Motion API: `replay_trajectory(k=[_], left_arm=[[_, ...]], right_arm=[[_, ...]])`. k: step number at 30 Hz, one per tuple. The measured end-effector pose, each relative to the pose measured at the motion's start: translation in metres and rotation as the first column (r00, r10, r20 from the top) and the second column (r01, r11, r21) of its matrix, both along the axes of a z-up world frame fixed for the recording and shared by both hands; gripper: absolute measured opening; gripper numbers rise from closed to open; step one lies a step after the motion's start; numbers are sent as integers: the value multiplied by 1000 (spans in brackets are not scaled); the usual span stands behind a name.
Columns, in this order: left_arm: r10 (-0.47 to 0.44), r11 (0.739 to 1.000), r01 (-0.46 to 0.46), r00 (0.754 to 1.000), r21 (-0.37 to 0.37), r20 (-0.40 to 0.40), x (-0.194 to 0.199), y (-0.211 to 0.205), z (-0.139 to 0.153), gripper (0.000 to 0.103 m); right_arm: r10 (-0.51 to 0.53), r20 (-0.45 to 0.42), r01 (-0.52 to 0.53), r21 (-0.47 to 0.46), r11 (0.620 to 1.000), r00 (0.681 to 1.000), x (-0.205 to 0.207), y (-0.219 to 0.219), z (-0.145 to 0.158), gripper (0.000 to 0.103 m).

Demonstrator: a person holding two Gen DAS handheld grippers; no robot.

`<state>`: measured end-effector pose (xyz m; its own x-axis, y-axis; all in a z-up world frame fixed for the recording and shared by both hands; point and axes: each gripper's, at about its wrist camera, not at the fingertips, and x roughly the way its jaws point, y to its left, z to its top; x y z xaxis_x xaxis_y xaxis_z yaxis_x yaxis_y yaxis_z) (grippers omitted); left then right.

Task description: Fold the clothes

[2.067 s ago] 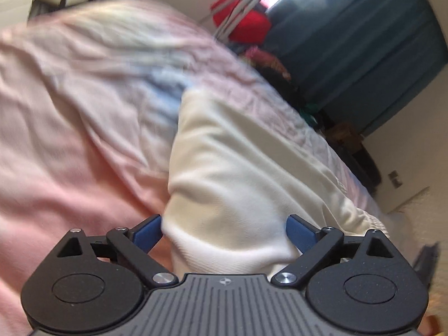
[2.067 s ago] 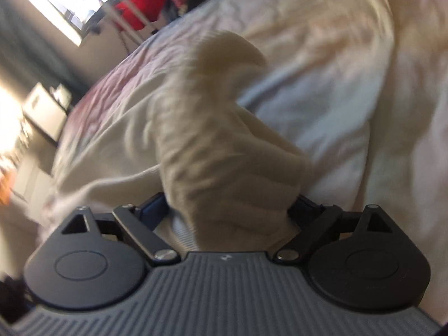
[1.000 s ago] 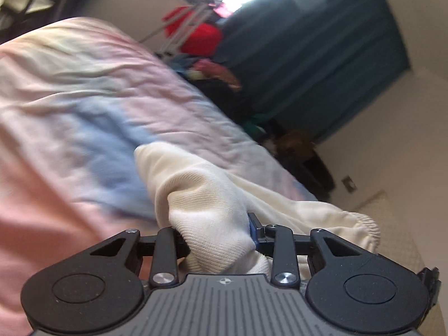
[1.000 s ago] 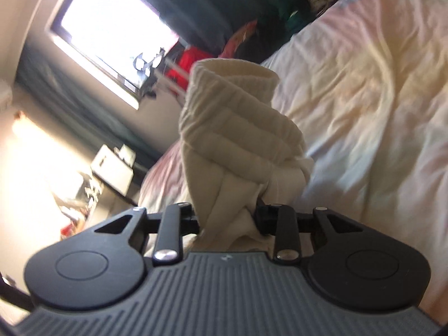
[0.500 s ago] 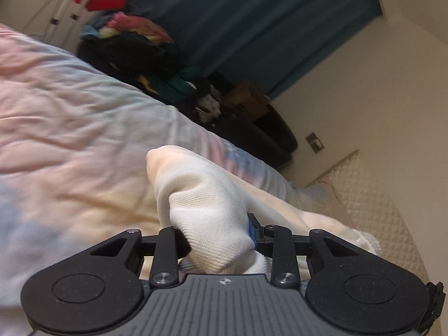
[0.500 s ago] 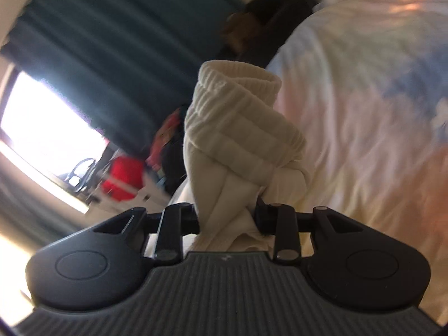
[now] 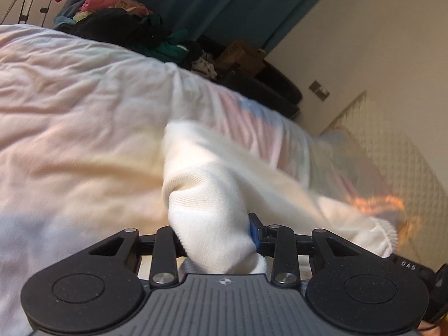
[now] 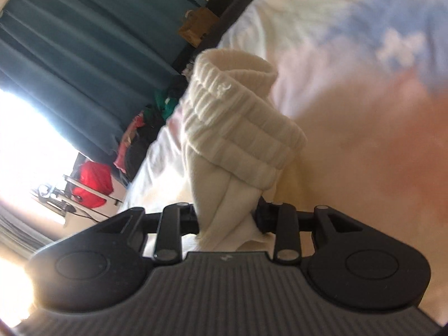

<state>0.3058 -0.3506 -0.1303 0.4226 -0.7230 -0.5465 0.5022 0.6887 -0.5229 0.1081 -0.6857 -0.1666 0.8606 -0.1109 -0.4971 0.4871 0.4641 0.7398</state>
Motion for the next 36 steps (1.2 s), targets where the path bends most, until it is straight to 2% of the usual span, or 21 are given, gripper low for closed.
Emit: replay_trajectory(k=[4, 7, 9, 11, 14, 17, 19, 21, 24, 25, 26, 27, 28, 30, 31, 36], left_arm=[[-18, 998, 14, 998, 61, 68, -19, 6, -12, 48], [-25, 995, 14, 994, 102, 108, -28, 6, -4, 55], [-24, 992, 10, 994, 129, 109, -32, 7, 4, 58], [-22, 988, 7, 995, 154, 96, -37, 9, 15, 62], [-22, 983, -1, 993, 186, 120, -51, 14, 38, 69], [-19, 980, -14, 987, 201, 162, -73, 23, 67, 74], [-22, 980, -22, 976, 196, 218, -91, 29, 90, 81], [-26, 981, -26, 964, 191, 266, -111, 35, 114, 83], [-26, 983, -33, 946, 179, 322, -140, 46, 150, 92], [-27, 984, -34, 939, 173, 341, -151, 50, 161, 96], [-28, 986, -34, 932, 166, 361, -161, 54, 172, 98], [-26, 986, -38, 924, 159, 381, -173, 58, 183, 102], [-19, 987, -46, 916, 153, 401, -183, 63, 193, 103], [-5, 987, -64, 899, 144, 438, -204, 72, 212, 103], [0, 987, -73, 892, 142, 452, -214, 77, 221, 103], [22, 987, -100, 859, 126, 512, -264, 104, 256, 103]], right_arm=[[3, -34, -4, -25, 1000, 999, -13, 11, -20, 41], [-8, -58, 9, 18, 1000, 998, -18, 10, -17, 43], [-15, -83, 19, 46, 999, 996, -24, 10, -10, 43], [-20, -126, 25, 42, 999, 992, -32, 14, 3, 44], [-19, -178, 22, 16, 1000, 984, -47, 21, 24, 44], [6, -165, -10, -25, 1000, 986, -63, 33, 49, 44], [30, -150, -42, -75, 996, 988, -72, 43, 71, 44], [50, -127, -67, -134, 989, 991, -85, 53, 95, 44], [82, -100, -103, -224, 969, 992, -99, 64, 128, 44], [97, -94, -118, -253, 960, 991, -103, 70, 139, 49], [111, -88, -131, -281, 951, 990, -107, 76, 150, 65], [121, -77, -139, -306, 942, 990, -112, 82, 160, 75], [125, -60, -138, -333, 933, 990, -119, 88, 170, 92], [127, -37, -132, -386, 913, 991, -131, 103, 189, 96], [130, -32, -131, -406, 904, 991, -138, 110, 198, 103], [144, 11, -120, -496, 860, 989, -172, 146, 234, 103]])
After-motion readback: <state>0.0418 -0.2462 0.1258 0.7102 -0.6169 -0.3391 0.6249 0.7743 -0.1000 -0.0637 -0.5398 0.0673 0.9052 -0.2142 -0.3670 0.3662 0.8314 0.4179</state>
